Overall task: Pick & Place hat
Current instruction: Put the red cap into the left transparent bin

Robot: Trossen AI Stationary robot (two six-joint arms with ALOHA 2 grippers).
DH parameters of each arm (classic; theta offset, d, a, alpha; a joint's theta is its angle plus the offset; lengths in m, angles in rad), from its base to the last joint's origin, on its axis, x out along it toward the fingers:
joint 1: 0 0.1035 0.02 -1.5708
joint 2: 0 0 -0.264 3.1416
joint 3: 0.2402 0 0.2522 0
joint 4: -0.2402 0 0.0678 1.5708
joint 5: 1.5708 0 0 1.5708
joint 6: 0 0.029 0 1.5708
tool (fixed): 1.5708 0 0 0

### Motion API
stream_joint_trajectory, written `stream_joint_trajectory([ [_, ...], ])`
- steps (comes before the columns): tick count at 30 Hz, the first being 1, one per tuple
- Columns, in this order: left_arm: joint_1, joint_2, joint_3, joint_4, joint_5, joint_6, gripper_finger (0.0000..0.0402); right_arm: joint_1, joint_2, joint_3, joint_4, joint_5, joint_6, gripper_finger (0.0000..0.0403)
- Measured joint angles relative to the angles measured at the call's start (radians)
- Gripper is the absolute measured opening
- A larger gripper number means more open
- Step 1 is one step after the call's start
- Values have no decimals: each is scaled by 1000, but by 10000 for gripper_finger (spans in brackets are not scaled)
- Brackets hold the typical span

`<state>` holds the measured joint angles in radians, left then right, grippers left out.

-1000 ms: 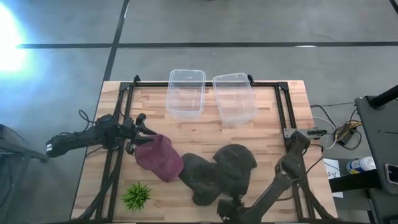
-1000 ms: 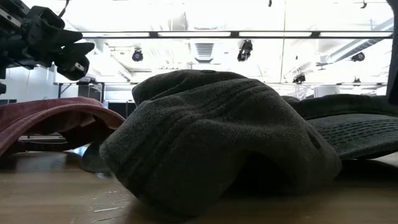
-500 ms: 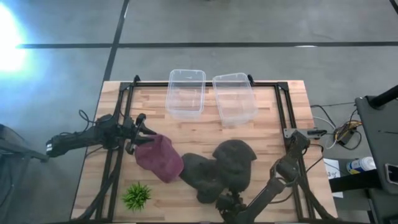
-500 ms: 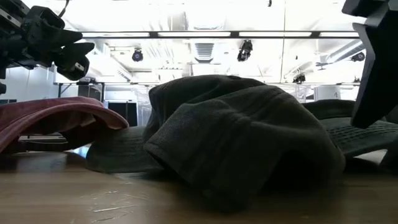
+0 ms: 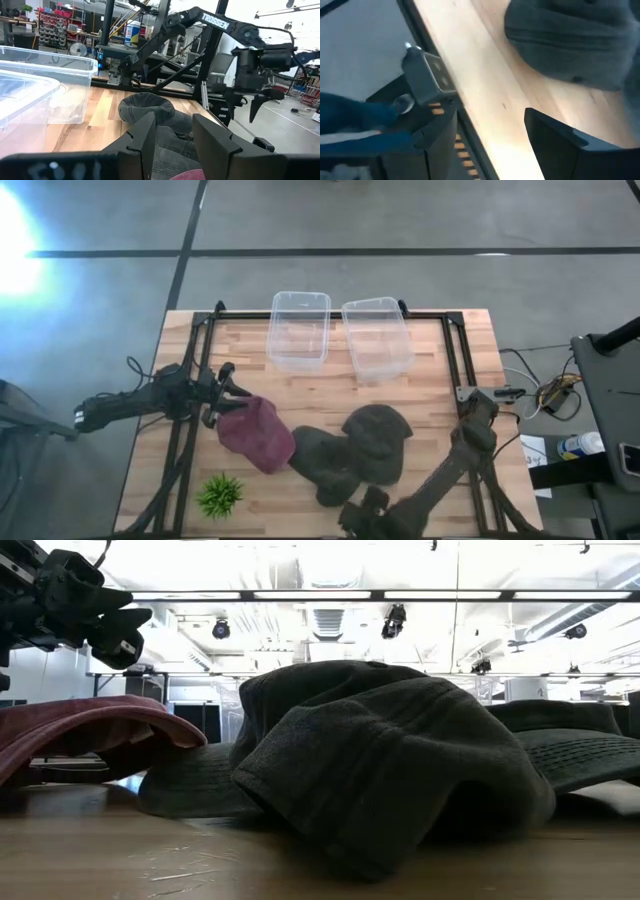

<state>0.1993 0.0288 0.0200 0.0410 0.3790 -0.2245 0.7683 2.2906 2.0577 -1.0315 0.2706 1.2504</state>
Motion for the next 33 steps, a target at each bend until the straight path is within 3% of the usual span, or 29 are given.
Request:
stream_joint_trajectory([
  [6, 0, 0, 0, 0, 0, 0, 124, -65, -154, -275, 173, -85, -53, 231],
  [10, 0, 0, 0, 0, 0, 0, 124, -135, -319, -497, 350, -86, -43, 231],
  [14, 0, 0, -1, 1, -1, 0, 124, -253, -471, -730, 750, -139, 20, 231],
  [17, 0, 0, -3, 14, -1, -18, 124, -338, -508, -858, 1058, -150, 147, 231],
  [19, 0, 0, -6, 49, -1, -160, 124, -386, -503, -904, 1170, -163, 224, 231],
  [23, 0, 2, -5, 113, -4, -511, 124, -451, -441, -903, 1268, -196, 317, 231],
  [33, 0, 8, -4, 128, -26, -1054, 124, -482, -149, -599, 1237, -411, 423, 231],
])
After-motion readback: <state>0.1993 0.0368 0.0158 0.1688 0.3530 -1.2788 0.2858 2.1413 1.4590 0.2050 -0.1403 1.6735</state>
